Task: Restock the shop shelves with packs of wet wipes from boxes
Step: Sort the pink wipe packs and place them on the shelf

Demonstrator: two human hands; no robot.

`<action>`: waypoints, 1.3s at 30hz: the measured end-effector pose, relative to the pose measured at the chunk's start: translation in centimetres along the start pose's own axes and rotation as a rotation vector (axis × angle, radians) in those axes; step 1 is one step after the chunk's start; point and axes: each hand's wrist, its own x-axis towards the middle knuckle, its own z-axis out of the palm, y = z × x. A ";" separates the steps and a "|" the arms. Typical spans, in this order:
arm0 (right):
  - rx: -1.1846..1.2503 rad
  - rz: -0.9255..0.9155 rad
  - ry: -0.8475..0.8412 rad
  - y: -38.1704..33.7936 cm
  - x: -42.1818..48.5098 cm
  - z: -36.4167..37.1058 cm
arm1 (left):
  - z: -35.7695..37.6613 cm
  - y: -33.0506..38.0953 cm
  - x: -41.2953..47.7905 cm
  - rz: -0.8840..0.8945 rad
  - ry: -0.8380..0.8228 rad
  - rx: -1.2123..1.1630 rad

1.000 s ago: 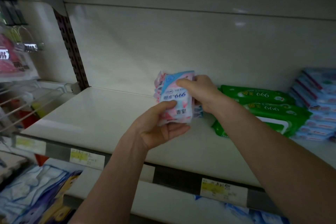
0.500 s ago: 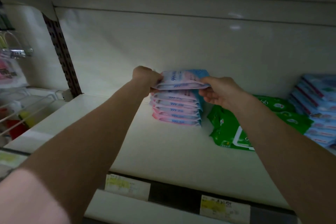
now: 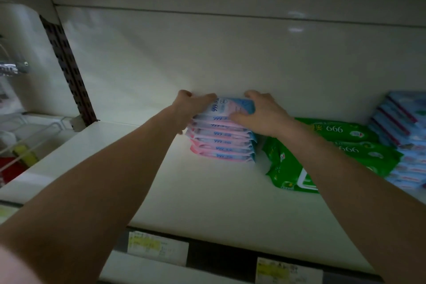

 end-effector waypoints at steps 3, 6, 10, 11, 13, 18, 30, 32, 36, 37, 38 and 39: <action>-0.080 -0.130 -0.100 0.0 -0.1 1.2 | -0.2 -1.3 0.1 -0.174 -0.188 -0.040; -0.134 -0.171 -0.053 0.4 -0.2 1.0 | 0.0 -2.3 0.5 -0.251 -0.296 -0.124; -0.118 -0.176 -0.075 0.5 -0.3 0.7 | 0.4 -2.8 1.0 -0.252 -0.358 -0.175; -0.113 -0.176 -0.071 0.6 -0.3 0.8 | 0.5 -2.8 1.1 -0.248 -0.366 -0.176; -0.111 -0.179 -0.066 0.7 -0.3 0.7 | 0.5 -2.9 1.2 -0.244 -0.384 -0.175; -0.140 -0.181 -0.049 1.5 -0.5 0.1 | 1.5 -2.8 1.4 -0.236 -0.419 -0.172; -0.357 -0.128 0.012 1.7 -0.7 -1.7 | 3.6 -1.0 -0.3 0.124 0.039 0.104; -0.307 -0.175 0.065 1.6 -0.6 -1.3 | 3.7 -0.8 -0.7 0.364 0.203 0.332; -0.294 -0.188 0.090 1.3 -0.7 -1.1 | 4.1 -0.9 -1.3 0.641 0.080 0.562; -0.308 -0.201 0.104 1.1 -0.9 -1.1 | 4.2 -0.9 -1.4 0.666 0.078 0.599; -0.335 -0.225 0.143 0.9 -1.0 -1.0 | 4.2 -0.9 -1.3 0.678 0.104 0.621; -0.379 -0.239 0.191 0.7 -1.1 -0.8 | 4.3 -0.8 -1.3 0.678 0.139 0.637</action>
